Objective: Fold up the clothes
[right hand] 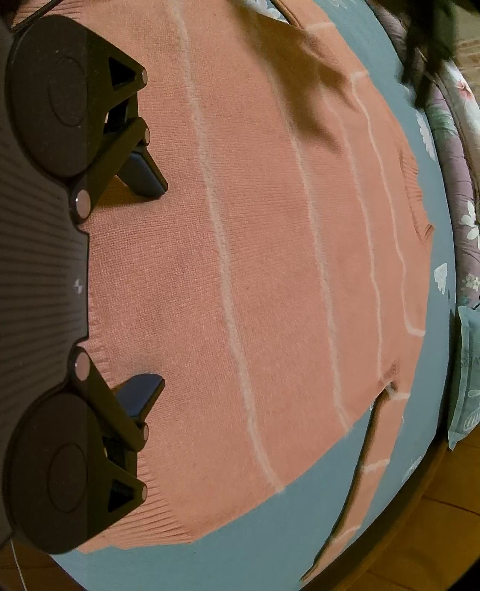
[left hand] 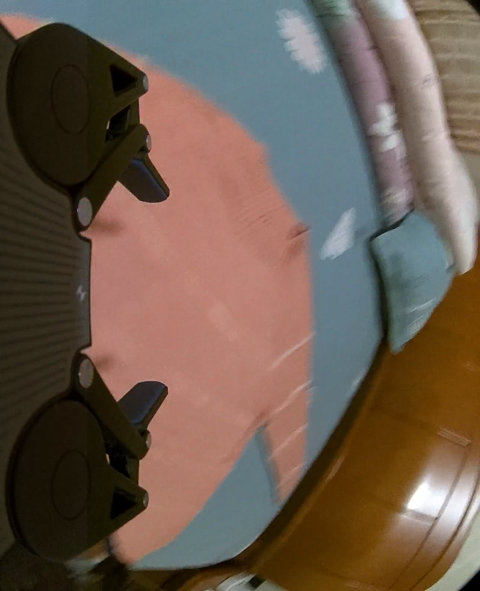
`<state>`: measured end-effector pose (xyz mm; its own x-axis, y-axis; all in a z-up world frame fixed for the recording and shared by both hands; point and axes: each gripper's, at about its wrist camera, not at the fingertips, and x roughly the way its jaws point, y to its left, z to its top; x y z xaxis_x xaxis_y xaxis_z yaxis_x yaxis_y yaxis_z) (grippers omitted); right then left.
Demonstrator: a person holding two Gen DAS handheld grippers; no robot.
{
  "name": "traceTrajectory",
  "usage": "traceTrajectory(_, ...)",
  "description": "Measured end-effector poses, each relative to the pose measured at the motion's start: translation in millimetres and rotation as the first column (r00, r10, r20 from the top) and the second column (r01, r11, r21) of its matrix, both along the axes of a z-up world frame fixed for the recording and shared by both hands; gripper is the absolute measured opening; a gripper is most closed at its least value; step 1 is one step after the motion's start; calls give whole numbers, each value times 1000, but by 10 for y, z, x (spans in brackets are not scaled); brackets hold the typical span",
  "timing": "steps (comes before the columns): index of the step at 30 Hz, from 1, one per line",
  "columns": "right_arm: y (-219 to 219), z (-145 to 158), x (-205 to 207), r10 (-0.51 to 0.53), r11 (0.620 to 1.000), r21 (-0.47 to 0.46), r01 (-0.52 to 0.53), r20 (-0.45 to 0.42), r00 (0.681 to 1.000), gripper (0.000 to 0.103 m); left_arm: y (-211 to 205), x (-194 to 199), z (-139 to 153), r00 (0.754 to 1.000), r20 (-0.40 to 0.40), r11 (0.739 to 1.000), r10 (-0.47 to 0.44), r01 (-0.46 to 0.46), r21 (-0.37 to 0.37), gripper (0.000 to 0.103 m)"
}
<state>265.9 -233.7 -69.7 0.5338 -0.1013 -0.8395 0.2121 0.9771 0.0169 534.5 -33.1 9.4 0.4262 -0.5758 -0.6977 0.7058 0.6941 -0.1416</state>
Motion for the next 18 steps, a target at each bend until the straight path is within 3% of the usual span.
traceTrajectory(3,14,-3,-27,-10,1000,-4,10,18,1000,103,-146,462,-164,999,-1,999,33,-33,12,102)
traceTrajectory(10,15,-5,-57,-15,1000,-7,15,38,999,103,-371,1092,-784,991,-111,997,78,-80,-12,102)
traceTrajectory(13,-4,-13,-51,-9,1000,-5,9,43,999,103,-332,1225,-813,989,-92,991,112,-118,-61,102)
traceTrajectory(15,-13,-17,-49,-6,1000,-4,6,47,999,103,-367,1333,-798,985,-65,986,159,-161,-31,102)
traceTrajectory(18,-17,-27,-50,-2,1000,-4,2,52,999,103,-355,1447,-754,973,-86,976,214,-216,-23,102)
